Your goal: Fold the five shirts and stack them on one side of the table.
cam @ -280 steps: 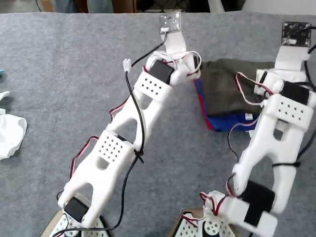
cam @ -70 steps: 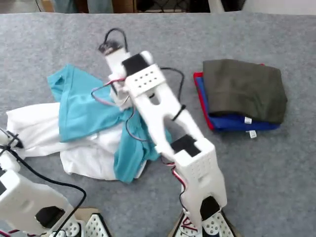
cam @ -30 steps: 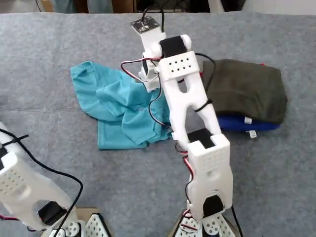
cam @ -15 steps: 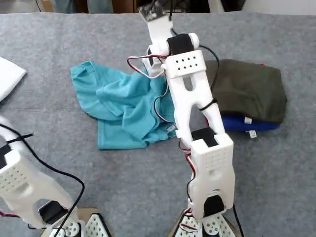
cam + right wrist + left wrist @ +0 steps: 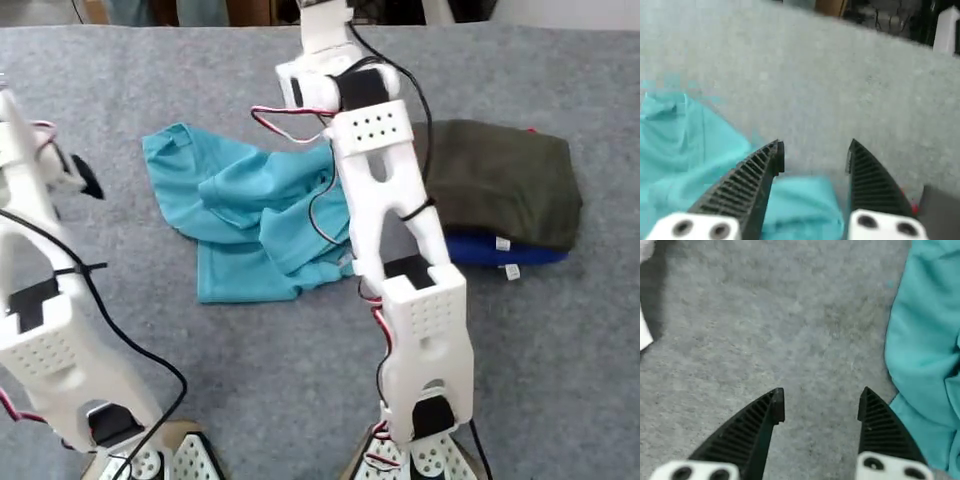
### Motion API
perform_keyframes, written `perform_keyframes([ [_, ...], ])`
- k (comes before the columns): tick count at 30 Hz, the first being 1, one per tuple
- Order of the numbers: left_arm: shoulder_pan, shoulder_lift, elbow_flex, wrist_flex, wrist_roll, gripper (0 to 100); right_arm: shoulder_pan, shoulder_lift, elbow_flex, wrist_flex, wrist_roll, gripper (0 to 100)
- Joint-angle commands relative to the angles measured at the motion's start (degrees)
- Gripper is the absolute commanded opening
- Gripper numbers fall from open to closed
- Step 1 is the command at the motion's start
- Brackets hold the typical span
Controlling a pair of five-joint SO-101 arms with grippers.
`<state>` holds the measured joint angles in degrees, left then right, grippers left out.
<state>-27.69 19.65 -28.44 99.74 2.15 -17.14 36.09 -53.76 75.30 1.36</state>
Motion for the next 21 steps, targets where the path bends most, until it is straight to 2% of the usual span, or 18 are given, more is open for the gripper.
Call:
perform_keyframes([
  [1, 6.7, -8.6, 5.5, -0.1, -1.0, 26, 1.5, -5.7, -5.9, 17.8, 5.9, 22.3],
  [4, 14.2, -17.0, 12.8, -2.9, -0.7, 26, 4.6, -7.3, -10.2, 25.8, 10.2, 22.3],
  [8, 26.8, -28.7, 27.9, -8.9, -0.5, 26, 12.7, -11.9, -12.2, 25.8, 10.1, 22.2],
  [12, 37.2, -35.6, 44.4, -19.4, 1.1, 26, 20.0, -19.6, -8.1, 25.9, 10.1, 22.2],
  [17, 45.1, -35.8, 53.7, -29.8, 10.1, 26, 26.9, -27.3, 3.6, 25.8, 10.1, 22.2],
  [21, 47.4, -35.7, 55.0, -36.2, 15.2, 26, 29.2, -30.4, 14.3, 25.5, 10.1, 22.2],
])
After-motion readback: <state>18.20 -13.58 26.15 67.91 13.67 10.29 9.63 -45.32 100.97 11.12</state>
